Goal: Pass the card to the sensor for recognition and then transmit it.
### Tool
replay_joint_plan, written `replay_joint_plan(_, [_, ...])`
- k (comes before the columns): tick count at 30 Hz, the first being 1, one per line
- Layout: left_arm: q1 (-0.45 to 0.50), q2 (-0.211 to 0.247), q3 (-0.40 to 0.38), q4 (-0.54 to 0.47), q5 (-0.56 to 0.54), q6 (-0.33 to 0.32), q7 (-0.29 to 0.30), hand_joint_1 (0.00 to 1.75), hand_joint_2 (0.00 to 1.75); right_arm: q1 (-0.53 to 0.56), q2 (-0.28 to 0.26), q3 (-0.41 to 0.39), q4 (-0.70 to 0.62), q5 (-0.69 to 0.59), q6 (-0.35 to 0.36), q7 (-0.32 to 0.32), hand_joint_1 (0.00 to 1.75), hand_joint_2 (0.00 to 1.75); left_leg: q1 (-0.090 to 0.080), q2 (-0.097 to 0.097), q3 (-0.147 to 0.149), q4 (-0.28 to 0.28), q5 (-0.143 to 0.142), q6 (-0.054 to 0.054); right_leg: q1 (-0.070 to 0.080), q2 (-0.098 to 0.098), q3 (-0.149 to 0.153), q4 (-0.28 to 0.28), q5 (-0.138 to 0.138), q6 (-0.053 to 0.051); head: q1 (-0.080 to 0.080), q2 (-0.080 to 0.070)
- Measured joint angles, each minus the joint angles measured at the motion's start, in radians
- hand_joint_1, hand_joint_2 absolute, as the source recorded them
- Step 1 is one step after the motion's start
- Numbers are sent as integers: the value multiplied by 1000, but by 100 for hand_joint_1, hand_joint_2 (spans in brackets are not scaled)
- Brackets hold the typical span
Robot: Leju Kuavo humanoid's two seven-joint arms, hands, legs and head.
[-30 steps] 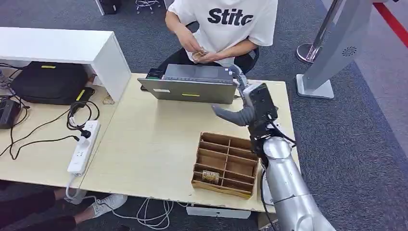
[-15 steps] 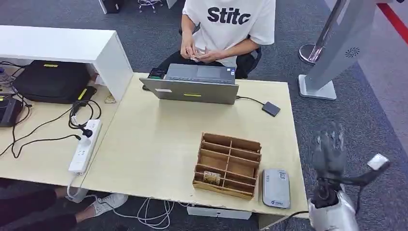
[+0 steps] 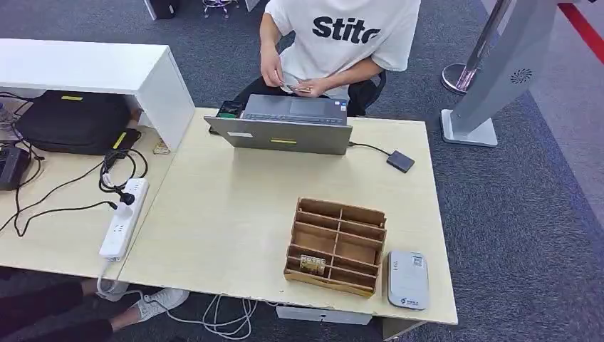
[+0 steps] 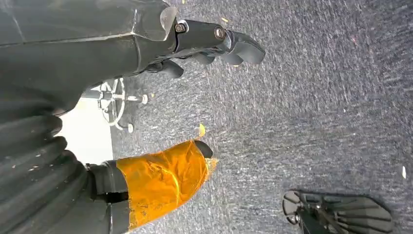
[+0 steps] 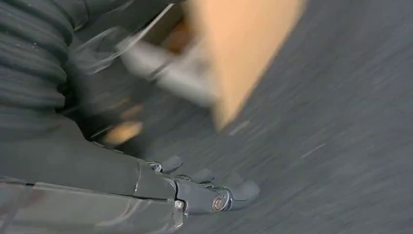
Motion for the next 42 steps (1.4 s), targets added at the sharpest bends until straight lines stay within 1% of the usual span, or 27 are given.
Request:
replay_joint_plan(3, [0,0,0,0,0,0,0,0,175,0,0,0,0,0,0,0,0,175,0,0,0,0,0,0,0,0,0,0,0,0,0,0])
replay_joint_plan(5, [0,-2,0,0,1,2,0,0,175,10,12,2,16,33,-38,48,0,175,0,1,0,0,0,0,0,1,0,0,0,0,0,0])
replay_joint_plan(6, [-1,-7,0,0,-2,-2,-2,175,175,20,32,44,44,157,-94,141,175,175,0,2,2,0,0,0,0,1,1,0,0,0,0,0])
replay_joint_plan(7, [-1,-8,0,0,-8,-17,-12,175,175,24,36,95,49,279,-73,135,175,175,0,2,2,0,0,0,0,1,2,0,0,0,0,0])
replay_joint_plan(9, [-2,-10,0,0,-16,-30,-25,175,175,28,36,178,53,442,-14,108,175,175,0,3,2,0,0,0,0,2,2,0,1,0,0,0])
replay_joint_plan(10, [-3,-11,0,0,-18,-33,-29,175,175,27,38,241,57,527,24,94,175,175,0,3,2,0,0,0,0,2,2,0,1,0,0,0])
replay_joint_plan(11, [-4,-11,-1,0,-23,-39,-34,175,175,22,39,301,59,592,53,81,175,175,0,3,2,0,0,0,0,2,2,0,1,0,0,0])
replay_joint_plan(13, [-5,-13,-2,0,-33,-48,-38,175,175,11,44,420,62,695,88,65,175,175,0,3,3,0,0,0,0,2,2,0,1,0,0,0])
replay_joint_plan(15, [-5,-13,-2,0,-34,-48,-40,175,175,2,51,489,63,713,97,56,175,175,0,3,3,1,0,0,0,2,2,0,1,0,0,0])
replay_joint_plan(16, [-6,-13,-2,0,-34,-48,-40,175,175,-1,53,508,63,716,96,56,175,175,0,3,3,1,0,0,0,2,3,0,1,0,0,0])
replay_joint_plan(19, [-6,-13,-2,0,-29,-48,-40,175,175,-3,56,566,70,720,54,107,175,175,0,3,3,1,0,0,0,2,3,0,1,0,0,0])
replay_joint_plan(22, [-6,-14,-2,0,-26,-47,-39,175,175,13,53,582,76,714,24,191,173,175,0,3,3,0,0,0,0,2,3,0,0,0,0,0])
replay_joint_plan(23, [-6,-15,-2,0,-25,-47,-37,175,175,20,52,583,78,715,20,214,5,175,0,3,3,0,0,0,0,2,3,0,0,0,0,0])
replay_joint_plan(24, [-6,-16,-2,0,-24,-46,-34,7,175,26,50,583,81,718,14,271,0,175,0,3,3,0,0,0,0,2,3,0,0,0,0,0])
replay_joint_plan(25, [-6,-16,-2,0,-24,-46,-34,0,175,32,50,584,83,723,12,303,0,175,0,3,3,0,0,0,0,2,3,0,0,0,0,0])
replay_joint_plan(27, [-6,-17,-2,0,-24,-45,-30,0,175,38,49,589,84,741,13,362,0,175,0,4,3,0,0,0,0,3,3,0,0,0,0,0])
replay_joint_plan(29, [-6,-18,-2,0,-24,-41,-26,0,175,41,49,597,85,750,12,379,0,175,0,4,4,0,0,0,0,3,3,0,0,0,0,0])
replay_joint_plan(30, [-6,-18,-2,0,-24,-39,-21,0,175,41,49,602,85,753,9,378,0,175,0,5,4,0,0,0,0,3,3,0,0,0,0,0])
replay_joint_plan(32, [-8,-26,-2,0,-13,-23,-13,0,175,41,49,607,85,768,-6,345,0,175,0,5,4,0,0,0,0,3,3,0,1,0,0,0])
replay_joint_plan(34, [-11,-39,-2,0,0,-3,-8,0,175,40,50,613,85,784,-20,298,0,175,0,5,4,0,0,0,0,3,3,0,1,0,0,0])
replay_joint_plan(35, [-13,-44,-2,0,6,8,0,0,175,38,51,621,85,794,-28,265,0,175,0,5,4,0,0,0,0,3,3,0,1,0,0,0])
replay_joint_plan(36, [-15,-52,-2,0,10,17,1,164,175,36,54,629,85,805,-36,232,175,175,0,5,4,0,0,0,0,3,4,0,1,0,0,0])
replay_joint_plan(37, [-17,-54,-1,0,11,19,1,175,175,33,55,634,86,812,-39,216,175,175,0,5,4,0,0,0,0,3,4,0,1,0,0,0])
replay_joint_plan(39, [-21,-63,-1,0,13,3,-9,175,175,25,58,643,86,823,-24,196,175,175,0,5,4,1,0,0,0,3,4,0,1,0,0,0])
replay_joint_plan(40, [-23,-64,0,1,13,-20,-23,175,175,22,58,648,87,823,-1,190,175,175,0,5,4,1,0,0,-1,3,4,0,1,0,0,0])
replay_joint_plan(42, [-25,-65,0,3,8,-39,-30,175,175,21,58,651,89,821,36,194,175,175,0,5,4,1,0,0,-1,3,4,0,1,0,0,0])
